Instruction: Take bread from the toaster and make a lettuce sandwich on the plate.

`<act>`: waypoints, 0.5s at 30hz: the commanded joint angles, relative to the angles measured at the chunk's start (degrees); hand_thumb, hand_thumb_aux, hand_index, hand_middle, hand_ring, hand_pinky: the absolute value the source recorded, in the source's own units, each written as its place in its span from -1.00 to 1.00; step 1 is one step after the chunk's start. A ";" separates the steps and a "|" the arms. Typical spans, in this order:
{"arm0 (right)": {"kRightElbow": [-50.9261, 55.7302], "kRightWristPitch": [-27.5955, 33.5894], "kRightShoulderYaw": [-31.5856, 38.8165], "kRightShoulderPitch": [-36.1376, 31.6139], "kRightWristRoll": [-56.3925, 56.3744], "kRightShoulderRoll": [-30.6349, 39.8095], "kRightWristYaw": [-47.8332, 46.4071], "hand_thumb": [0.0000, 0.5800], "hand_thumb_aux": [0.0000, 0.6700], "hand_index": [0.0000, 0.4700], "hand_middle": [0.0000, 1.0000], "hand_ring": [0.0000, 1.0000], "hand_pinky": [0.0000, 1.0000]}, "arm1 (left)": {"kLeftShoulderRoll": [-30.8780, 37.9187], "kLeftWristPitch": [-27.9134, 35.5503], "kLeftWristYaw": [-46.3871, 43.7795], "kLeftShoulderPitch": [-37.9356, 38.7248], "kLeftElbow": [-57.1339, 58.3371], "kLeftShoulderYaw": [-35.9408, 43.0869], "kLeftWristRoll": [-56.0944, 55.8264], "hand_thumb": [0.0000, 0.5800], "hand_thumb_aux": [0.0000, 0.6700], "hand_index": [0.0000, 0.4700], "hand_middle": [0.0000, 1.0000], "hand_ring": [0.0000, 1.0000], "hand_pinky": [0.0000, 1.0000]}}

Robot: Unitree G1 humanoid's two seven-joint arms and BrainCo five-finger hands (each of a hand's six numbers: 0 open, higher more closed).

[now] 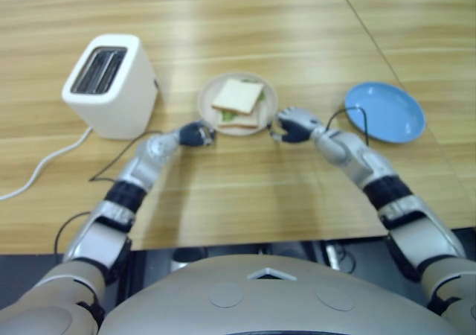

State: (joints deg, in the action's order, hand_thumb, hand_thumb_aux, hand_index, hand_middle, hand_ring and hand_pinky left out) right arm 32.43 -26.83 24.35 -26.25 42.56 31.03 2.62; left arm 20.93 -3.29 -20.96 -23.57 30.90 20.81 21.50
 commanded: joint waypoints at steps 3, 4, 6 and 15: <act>-4.20 -5.10 -7.00 3.43 -8.13 0.61 5.15 -1.00 -1.00 -1.00 -1.00 -1.00 -1.00 | -0.06 -7.37 4.18 0.93 -4.00 -5.46 -4.27 -1.00 -1.00 -1.00 -1.00 -1.00 -1.00; -6.00 -5.54 -9.28 5.17 -11.82 0.53 4.49 -1.00 -1.00 -1.00 -1.00 -1.00 -1.00 | -1.07 -10.23 5.19 0.90 -5.06 -7.51 -6.83 -1.00 -1.00 -1.00 -1.00 -1.00 -1.00; -9.01 -5.91 -13.29 8.75 -22.31 -1.00 0.53 -1.00 -1.00 -1.00 -1.00 -1.00 -1.00 | -3.75 -14.10 6.80 0.41 -5.92 -11.13 -11.66 -1.00 -1.00 -1.00 -1.00 -1.00 -1.00; -15.04 2.12 -30.06 13.01 -61.28 -14.94 -11.57 -1.00 -1.00 -1.00 -1.00 -1.00 -1.00 | -14.30 -20.13 10.38 -2.52 -2.08 -21.44 -24.72 -1.00 -1.00 -1.00 -1.00 -1.00 -1.00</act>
State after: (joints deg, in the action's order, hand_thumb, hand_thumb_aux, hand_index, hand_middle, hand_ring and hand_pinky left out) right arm 17.66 -26.71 -3.22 -13.35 -14.13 17.28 -7.32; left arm 7.16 -23.08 -11.00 -25.98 26.36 0.99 -1.62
